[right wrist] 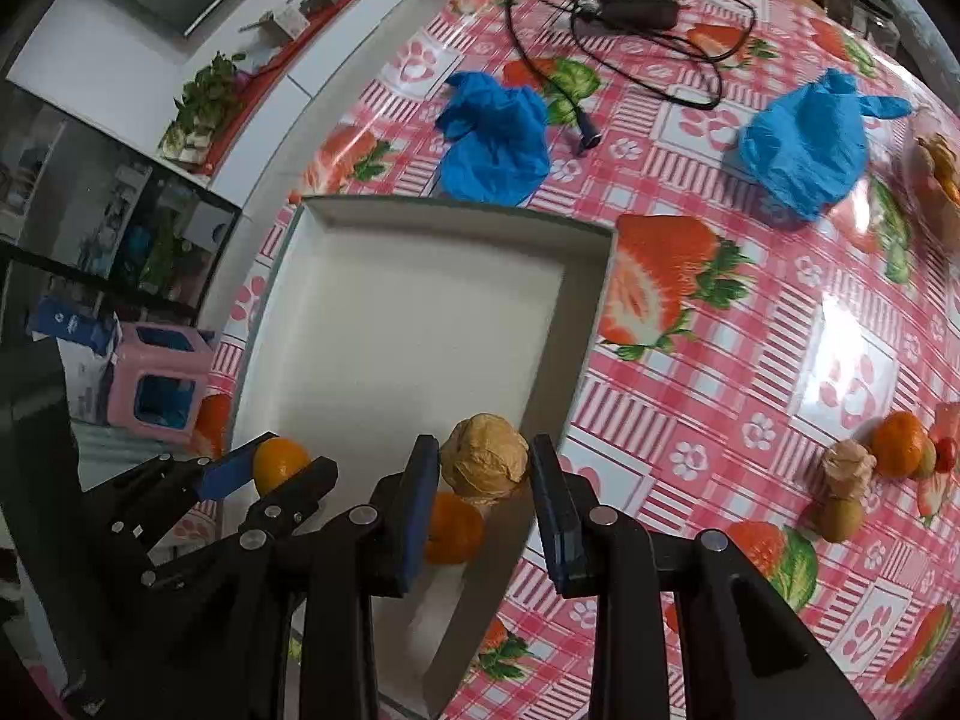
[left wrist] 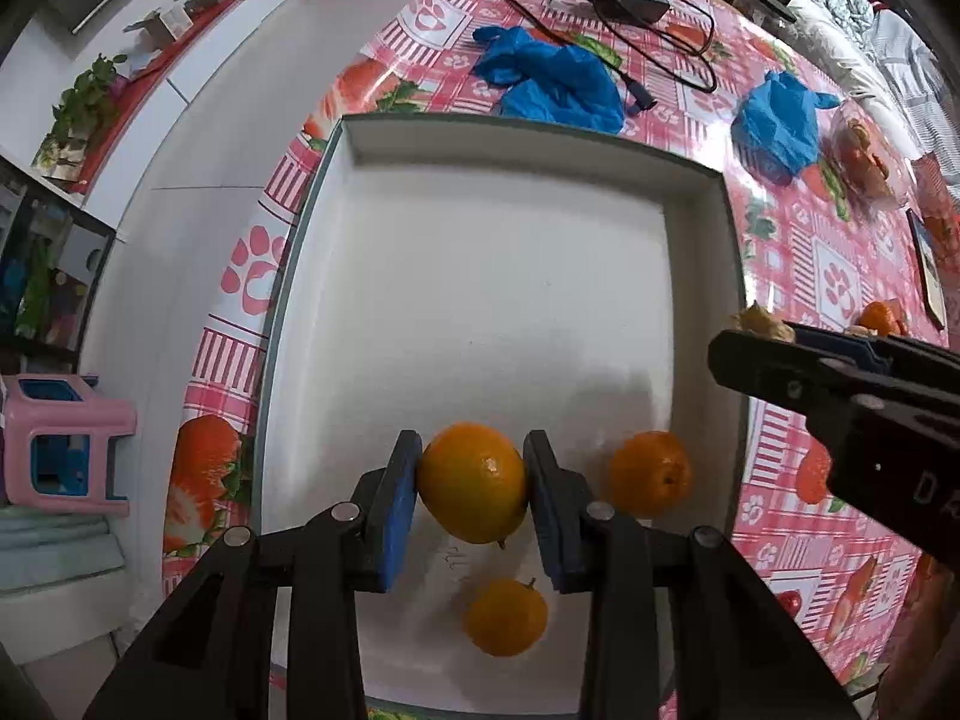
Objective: Organize fruits
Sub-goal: 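Carry the orange and wrapped fruit over the white tray and open both tools, then withdraw both open tools from the tray toward the remaining fruit, then grasp a red cherry tomato with the left tool while the right tool grasps another tomato, then carry both tomatoes over the white tray and open both tools to drop them, then withdraw both open tools from the tray toward the loose fruit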
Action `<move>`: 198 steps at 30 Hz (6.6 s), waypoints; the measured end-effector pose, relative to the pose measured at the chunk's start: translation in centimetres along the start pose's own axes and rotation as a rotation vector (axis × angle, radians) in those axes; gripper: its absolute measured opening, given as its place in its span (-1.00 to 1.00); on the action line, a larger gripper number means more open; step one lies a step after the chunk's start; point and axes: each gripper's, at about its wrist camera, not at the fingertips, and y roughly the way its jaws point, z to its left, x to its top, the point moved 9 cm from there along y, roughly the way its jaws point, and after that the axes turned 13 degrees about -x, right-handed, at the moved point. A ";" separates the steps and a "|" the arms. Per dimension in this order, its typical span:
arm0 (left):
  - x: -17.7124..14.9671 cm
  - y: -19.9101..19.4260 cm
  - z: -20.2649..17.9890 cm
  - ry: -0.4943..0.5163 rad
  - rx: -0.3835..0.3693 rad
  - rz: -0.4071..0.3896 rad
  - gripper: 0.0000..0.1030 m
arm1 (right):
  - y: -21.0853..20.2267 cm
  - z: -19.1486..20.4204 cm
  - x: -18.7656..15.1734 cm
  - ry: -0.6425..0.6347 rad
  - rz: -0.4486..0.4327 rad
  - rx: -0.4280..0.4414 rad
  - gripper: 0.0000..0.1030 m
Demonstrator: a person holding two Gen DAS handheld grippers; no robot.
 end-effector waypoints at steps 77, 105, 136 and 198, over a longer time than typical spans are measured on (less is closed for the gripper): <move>-12.8 6.5 -21.3 0.552 -0.121 0.239 -0.15 | -1.8 -26.7 -15.5 0.529 0.113 -0.176 0.89; -13.0 6.8 -21.1 0.510 -0.103 0.225 -0.32 | 0.3 -31.0 -3.1 0.630 0.027 -0.267 -0.29; -6.8 1.1 -16.3 0.256 -0.236 0.135 -0.50 | -3.2 -21.2 -13.8 0.482 0.078 -0.061 -0.49; -2.6 0.1 1.4 0.009 0.033 0.014 0.51 | 1.4 5.0 0.1 -0.180 0.005 -0.067 0.56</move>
